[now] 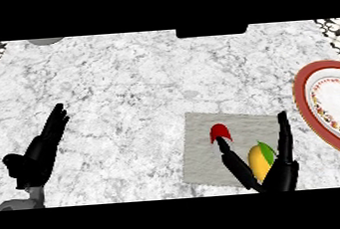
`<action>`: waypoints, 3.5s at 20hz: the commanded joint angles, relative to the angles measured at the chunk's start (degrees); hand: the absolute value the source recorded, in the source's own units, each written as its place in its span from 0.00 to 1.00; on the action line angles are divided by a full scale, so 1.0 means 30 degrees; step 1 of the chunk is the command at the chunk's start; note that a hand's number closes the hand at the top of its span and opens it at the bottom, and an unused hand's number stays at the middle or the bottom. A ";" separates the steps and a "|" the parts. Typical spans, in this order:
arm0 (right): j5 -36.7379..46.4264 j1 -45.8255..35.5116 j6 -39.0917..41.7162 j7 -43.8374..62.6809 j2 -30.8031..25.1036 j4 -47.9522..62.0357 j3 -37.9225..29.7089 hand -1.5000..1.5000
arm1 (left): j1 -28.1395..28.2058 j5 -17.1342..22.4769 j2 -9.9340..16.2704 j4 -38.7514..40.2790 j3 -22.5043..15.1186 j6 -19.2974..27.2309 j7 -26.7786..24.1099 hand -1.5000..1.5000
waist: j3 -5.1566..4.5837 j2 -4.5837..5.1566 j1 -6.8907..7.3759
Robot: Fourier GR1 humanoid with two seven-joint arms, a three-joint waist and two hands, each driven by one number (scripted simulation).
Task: Pick the lemon from the placemat and place it in the plate
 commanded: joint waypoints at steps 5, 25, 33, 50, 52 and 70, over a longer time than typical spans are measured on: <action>0.6658 0.4666 0.4883 0.6108 0.0190 -0.2769 0.0017 0.00 | -0.0689 -0.0597 -0.0568 0.0581 -0.0163 0.0566 0.0172 0.50 | -0.0043 0.0131 -0.0186; 0.9306 0.3688 1.8430 1.7610 0.0087 -0.7647 0.0833 0.00 | -0.0503 -0.0522 -0.0119 0.0004 0.0927 -0.1039 0.0501 0.50 | 0.0065 0.0068 0.0260; 0.6288 -0.0465 1.7995 1.6686 0.0190 -0.2949 -0.2392 0.00 | -0.1050 -0.0612 -0.0621 0.0161 0.1250 -0.1536 0.0979 0.50 | 0.0077 0.0105 0.0351; 0.4841 -0.0566 1.7678 1.2559 -0.0898 0.0255 -0.3507 1.00 | -0.1248 -0.2314 -0.2380 0.0773 0.1789 -0.1238 0.0725 0.50 | 0.0070 0.0087 0.0263; 0.5702 -0.1271 1.6958 1.3188 0.0148 0.1119 -0.2908 1.00 | -0.1138 -0.2624 -0.2136 0.0858 0.1980 -0.1594 0.0432 0.50 | 0.0069 0.0088 0.0292; -0.4707 0.6657 1.6138 -0.2615 -1.1628 0.2630 -1.6624 1.00 | -0.0056 -0.1894 -0.1551 0.0131 0.3311 -0.1835 0.0527 0.50 | 0.0174 -0.0236 -0.1054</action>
